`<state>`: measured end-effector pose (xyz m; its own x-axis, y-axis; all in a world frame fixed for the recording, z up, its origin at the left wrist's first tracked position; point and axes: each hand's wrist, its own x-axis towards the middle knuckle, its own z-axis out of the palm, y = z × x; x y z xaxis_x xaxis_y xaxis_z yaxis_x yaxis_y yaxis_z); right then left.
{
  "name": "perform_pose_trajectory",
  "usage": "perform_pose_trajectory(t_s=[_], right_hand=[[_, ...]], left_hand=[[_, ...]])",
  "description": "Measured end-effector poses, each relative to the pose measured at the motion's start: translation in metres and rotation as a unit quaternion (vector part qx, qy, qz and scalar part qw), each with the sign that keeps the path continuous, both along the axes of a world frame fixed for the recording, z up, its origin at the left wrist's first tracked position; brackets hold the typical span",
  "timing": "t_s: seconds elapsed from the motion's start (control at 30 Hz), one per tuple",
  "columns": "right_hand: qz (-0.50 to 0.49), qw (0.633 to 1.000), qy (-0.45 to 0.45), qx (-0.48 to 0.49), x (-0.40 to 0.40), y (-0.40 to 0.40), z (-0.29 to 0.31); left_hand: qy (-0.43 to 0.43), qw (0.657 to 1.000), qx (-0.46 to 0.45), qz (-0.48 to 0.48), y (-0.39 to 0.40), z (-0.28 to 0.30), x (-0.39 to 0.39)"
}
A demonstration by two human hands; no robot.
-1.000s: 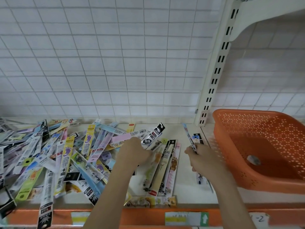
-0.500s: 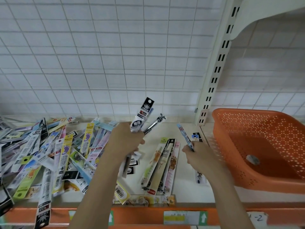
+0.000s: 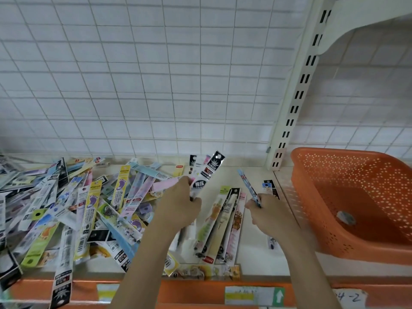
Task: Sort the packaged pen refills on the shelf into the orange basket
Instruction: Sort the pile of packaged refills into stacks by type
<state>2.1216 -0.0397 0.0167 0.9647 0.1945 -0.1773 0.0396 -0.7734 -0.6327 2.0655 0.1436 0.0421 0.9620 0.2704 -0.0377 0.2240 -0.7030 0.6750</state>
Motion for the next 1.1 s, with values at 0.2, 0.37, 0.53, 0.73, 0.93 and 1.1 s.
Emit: perform_pose_trajectory(t_s=[0.2,0.37,0.53,0.73,0.93,1.1], right_hand=[[-0.016,1.000,0.026,0.002,0.000,-0.010,-0.007],[-0.018,1.000,0.025,0.004,-0.001,-0.011,-0.010],[-0.012,0.999,0.019,-0.029,-0.006,-0.008,-0.006],[0.007,0.998,0.044,-0.044,-0.014,0.001,-0.003],[0.013,0.998,0.032,-0.056,-0.019,0.022,-0.007],[0.036,0.996,0.043,-0.075,-0.014,0.033,-0.005]], left_hand=[[0.061,0.996,-0.062,-0.011,-0.017,-0.006,0.003],[0.123,0.988,0.092,-0.003,-0.021,-0.019,0.012],[0.148,0.981,0.127,-0.016,-0.022,-0.025,0.015],[0.098,0.991,0.088,0.032,0.001,-0.012,0.016],[0.020,0.994,-0.044,0.103,0.025,-0.005,0.006],[0.027,0.992,-0.068,0.100,0.025,-0.005,-0.004]])
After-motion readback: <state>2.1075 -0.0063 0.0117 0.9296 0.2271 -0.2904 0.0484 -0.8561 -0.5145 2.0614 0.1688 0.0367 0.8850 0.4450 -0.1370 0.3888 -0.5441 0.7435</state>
